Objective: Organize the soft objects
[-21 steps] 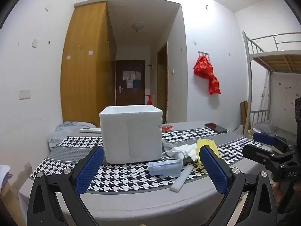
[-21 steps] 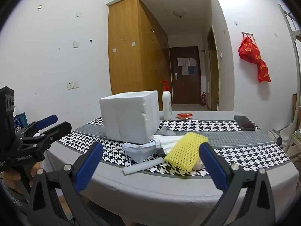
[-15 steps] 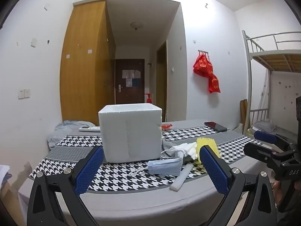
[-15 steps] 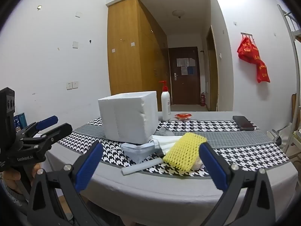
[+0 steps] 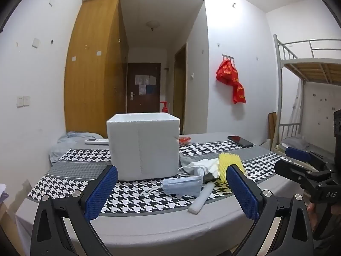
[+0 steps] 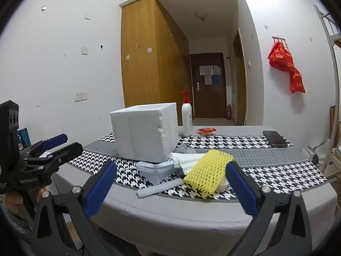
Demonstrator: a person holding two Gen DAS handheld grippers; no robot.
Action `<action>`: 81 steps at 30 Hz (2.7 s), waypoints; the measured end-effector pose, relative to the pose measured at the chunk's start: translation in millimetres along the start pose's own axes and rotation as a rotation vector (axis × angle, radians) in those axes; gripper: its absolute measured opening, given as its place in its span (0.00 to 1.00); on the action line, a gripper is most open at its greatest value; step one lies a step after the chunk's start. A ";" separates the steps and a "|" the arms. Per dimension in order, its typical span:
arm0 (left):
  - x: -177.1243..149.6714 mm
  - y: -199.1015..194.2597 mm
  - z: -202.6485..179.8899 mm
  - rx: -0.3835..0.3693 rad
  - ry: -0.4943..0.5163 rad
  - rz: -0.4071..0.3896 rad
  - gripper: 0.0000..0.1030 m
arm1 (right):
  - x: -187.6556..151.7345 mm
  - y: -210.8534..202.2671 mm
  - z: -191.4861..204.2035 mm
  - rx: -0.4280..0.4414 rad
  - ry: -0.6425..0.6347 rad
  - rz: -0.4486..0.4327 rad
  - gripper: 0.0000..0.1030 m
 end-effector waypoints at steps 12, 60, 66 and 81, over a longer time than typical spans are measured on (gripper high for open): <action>1.6 2.7 10.5 0.025 -0.056 0.005 0.99 | -1.5 2.3 -4.2 -0.006 0.010 0.004 1.00; -1.3 42.1 6.2 -0.027 0.005 0.082 0.99 | -4.5 32.8 -27.9 -0.058 0.059 0.084 1.00; -6.9 63.1 -0.8 -0.048 0.025 0.124 0.99 | -10.0 45.5 -37.8 -0.079 0.070 0.118 1.00; -29.7 119.7 -25.4 -0.097 0.054 0.286 0.99 | -23.5 67.6 -63.4 -0.114 0.120 0.181 1.00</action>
Point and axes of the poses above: each gripper's, at about its wrist camera, not at the fingertips, and y roughly the way its jaws point, z to its left, x to its top, the point moved 4 cm from there along y, roughly the way its jaws point, and after that the axes turned 3 degrees about x, right-handed, at the moved point
